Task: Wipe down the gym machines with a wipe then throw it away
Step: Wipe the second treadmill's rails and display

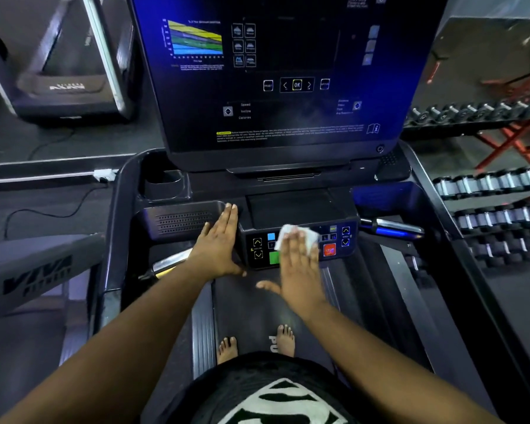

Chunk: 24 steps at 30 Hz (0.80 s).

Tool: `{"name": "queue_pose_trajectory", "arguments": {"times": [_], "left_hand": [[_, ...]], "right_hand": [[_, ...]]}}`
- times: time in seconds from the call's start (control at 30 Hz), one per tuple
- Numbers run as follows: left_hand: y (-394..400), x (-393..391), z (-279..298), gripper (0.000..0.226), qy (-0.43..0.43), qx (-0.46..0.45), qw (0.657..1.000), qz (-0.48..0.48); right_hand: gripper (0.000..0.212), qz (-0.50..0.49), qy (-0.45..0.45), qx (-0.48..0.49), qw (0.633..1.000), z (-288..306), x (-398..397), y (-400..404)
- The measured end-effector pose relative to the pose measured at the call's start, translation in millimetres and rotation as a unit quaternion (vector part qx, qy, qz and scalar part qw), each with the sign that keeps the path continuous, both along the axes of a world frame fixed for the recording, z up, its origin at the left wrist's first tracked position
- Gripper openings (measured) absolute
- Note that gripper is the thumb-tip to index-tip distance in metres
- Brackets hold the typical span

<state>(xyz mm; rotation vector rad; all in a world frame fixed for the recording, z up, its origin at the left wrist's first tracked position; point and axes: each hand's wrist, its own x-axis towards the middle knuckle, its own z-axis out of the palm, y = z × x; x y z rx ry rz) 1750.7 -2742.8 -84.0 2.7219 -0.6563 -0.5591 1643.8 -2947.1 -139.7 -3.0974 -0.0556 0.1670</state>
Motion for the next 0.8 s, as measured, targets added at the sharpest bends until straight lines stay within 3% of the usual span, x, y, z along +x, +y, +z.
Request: {"name": "queue_pose_trajectory", "arguments": {"times": [0.1, 0.23, 0.47, 0.67, 0.8], "left_hand": [[0, -2, 0, 0.157, -0.002, -0.006, 1.0, 0.001], [0, -4, -2, 0.155, -0.015, -0.006, 1.0, 0.006], [0, -8, -6, 0.152, -0.048, -0.005, 0.999, -0.011], [-3, -5, -10, 0.154, -0.042, -0.023, 0.999, -0.015], [-5, -4, -8, 0.151, -0.039, -0.027, 0.998, -0.031]], "right_hand": [[0.127, 0.096, -0.006, -0.023, 0.995, -4, -1, 33], [0.122, 0.101, -0.02, -0.059, 0.993, -2, -10, 3], [0.126, -0.115, 0.019, 0.026, 0.993, 0, -27, -72], [0.127, 0.069, -0.002, -0.006, 0.998, -1, -7, -23], [0.124, 0.01, -0.011, -0.022, 1.0, -3, -9, -59]]}}
